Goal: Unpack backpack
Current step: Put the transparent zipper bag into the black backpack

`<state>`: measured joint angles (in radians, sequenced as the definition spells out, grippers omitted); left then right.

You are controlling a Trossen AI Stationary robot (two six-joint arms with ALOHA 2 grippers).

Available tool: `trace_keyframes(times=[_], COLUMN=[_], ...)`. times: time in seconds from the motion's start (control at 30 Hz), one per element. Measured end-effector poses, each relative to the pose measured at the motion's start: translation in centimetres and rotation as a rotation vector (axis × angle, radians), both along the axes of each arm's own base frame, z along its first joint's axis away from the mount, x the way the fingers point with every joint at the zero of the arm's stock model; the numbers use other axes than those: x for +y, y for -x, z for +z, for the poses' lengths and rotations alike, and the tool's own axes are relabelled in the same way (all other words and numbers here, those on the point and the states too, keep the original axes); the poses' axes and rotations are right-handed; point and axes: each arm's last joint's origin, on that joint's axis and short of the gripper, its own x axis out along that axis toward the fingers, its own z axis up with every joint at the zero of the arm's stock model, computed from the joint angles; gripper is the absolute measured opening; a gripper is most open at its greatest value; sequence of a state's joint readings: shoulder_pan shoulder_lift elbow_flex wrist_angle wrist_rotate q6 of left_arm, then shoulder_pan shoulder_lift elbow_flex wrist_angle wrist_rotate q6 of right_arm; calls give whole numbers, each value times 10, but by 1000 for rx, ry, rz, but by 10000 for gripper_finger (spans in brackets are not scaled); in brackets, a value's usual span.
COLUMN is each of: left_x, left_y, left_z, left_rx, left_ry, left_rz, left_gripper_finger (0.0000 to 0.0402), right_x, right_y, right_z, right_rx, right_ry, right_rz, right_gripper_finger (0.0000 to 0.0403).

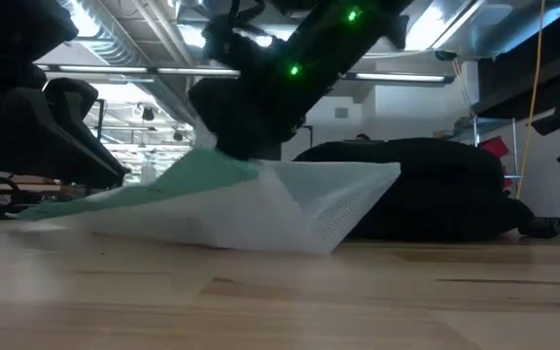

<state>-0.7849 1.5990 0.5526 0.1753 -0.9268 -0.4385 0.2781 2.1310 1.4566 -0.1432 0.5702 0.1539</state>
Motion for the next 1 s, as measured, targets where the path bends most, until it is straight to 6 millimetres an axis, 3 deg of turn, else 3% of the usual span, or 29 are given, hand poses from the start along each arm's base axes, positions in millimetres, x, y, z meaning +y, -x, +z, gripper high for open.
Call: trace_keyframes(times=[0.2, 0.33, 0.43, 0.6, 0.7, 0.87, 1.0], left_x=[0, -1, -4, -1, 0, -2, -5], left_y=[0, -1, -2, -6, -8, -7, -4], left_z=[0, 1, 3, 5, 6, 6, 5], left_rx=[-2, -8, -8, -38, -48, -47, -43], left_ry=[3, 14, 5, -13, -4, 4, 7], left_rz=[0, -5, -48, -24, -17, -27, -40], left_gripper_finger=[52, 52, 52, 78, 109, 161, 201], right_x=[30, 52, 63, 63, 58, 60, 64], right_y=[21, 49, 76, 116, 135, 141, 140], right_z=[52, 71, 83, 65, 56, 42, 32], right_rx=[-104, -102, -68, 111, 130, 123, 189], right_ry=[26, 137, 121, 109, 85, 34, 22], right_rz=[29, -55, -100, -283, -415, -445, -339], right_gripper_finger=[3, 3, 3, 5, 25, 115, 210])
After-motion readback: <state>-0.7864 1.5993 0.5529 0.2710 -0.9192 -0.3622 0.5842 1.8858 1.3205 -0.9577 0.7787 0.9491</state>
